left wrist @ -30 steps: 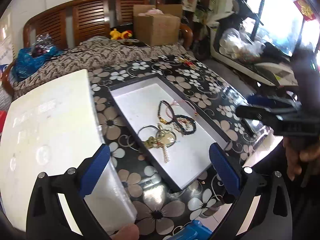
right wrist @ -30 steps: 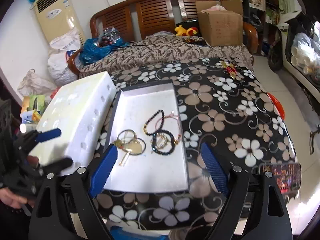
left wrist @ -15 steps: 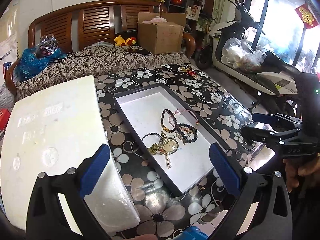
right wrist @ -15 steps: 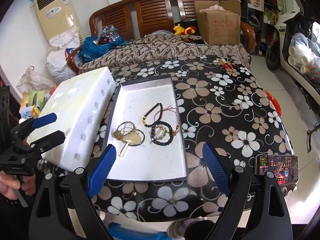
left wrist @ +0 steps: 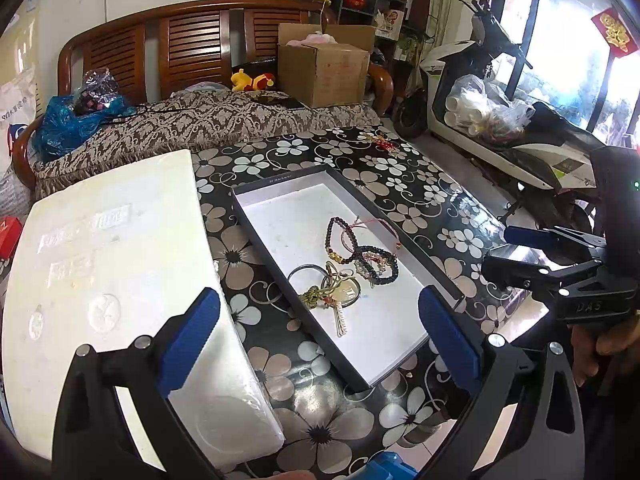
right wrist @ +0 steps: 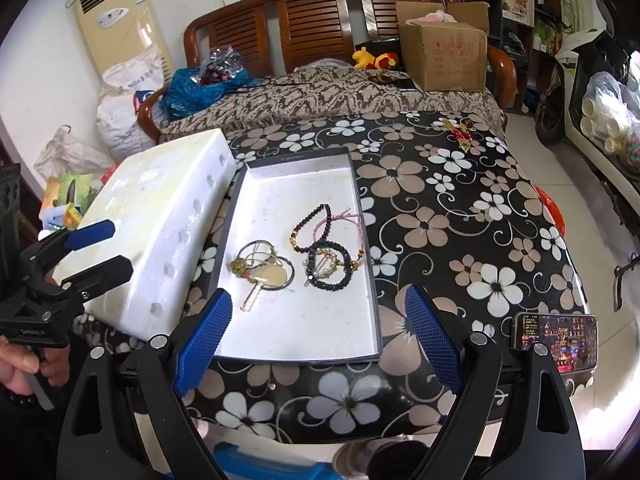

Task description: Organize jewelry

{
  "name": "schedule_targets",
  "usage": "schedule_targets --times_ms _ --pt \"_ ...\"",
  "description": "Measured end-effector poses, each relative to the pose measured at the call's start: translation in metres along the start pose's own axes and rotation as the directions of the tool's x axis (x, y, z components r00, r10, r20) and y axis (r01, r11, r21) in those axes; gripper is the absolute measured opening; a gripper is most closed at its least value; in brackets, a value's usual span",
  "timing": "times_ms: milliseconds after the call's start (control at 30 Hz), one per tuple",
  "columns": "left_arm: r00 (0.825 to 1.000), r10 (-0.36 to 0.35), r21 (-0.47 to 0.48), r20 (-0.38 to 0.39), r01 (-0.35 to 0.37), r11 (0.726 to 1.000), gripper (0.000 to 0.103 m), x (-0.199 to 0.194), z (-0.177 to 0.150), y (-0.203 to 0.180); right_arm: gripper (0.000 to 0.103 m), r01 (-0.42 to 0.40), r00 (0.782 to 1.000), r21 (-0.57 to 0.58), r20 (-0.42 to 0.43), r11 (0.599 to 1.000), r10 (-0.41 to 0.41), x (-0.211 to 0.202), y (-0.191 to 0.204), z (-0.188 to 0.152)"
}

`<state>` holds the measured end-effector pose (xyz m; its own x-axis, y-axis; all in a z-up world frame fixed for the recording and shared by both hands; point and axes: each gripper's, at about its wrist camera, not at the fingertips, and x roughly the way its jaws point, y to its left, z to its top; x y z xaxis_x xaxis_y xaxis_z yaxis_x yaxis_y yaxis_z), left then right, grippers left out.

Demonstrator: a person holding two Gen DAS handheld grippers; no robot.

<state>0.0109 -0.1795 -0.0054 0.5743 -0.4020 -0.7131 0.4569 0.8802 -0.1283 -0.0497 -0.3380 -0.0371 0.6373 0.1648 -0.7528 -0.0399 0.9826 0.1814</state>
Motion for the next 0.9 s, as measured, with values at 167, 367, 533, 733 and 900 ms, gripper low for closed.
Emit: schedule_targets --times_ms 167,367,533,733,900 --pt "1.0 0.0 0.004 -0.005 0.0 1.0 0.098 0.0007 0.0001 0.0005 0.09 -0.002 1.0 0.0 0.002 1.0 0.002 -0.0002 -0.0002 0.0006" --pt "1.0 0.0 0.005 -0.01 0.0 1.0 0.098 0.0008 0.0 0.0001 0.09 -0.001 1.0 -0.002 0.0 1.0 0.001 0.0002 0.0003 0.0005" --pt "1.0 0.003 0.005 -0.011 -0.003 1.0 0.098 0.0018 -0.0007 -0.0004 0.09 -0.001 1.0 -0.002 0.0 1.0 0.001 0.0003 0.0009 0.0002" --pt "1.0 0.003 0.006 -0.01 -0.003 1.0 0.098 0.0018 -0.0009 -0.0003 0.09 -0.003 1.0 -0.005 0.002 1.0 0.003 0.0001 0.0022 0.0005" --pt "1.0 0.003 0.006 -0.012 -0.003 1.0 0.098 0.0019 -0.0012 -0.0003 0.09 -0.003 1.0 -0.004 0.001 1.0 0.003 0.0003 0.0022 0.0005"
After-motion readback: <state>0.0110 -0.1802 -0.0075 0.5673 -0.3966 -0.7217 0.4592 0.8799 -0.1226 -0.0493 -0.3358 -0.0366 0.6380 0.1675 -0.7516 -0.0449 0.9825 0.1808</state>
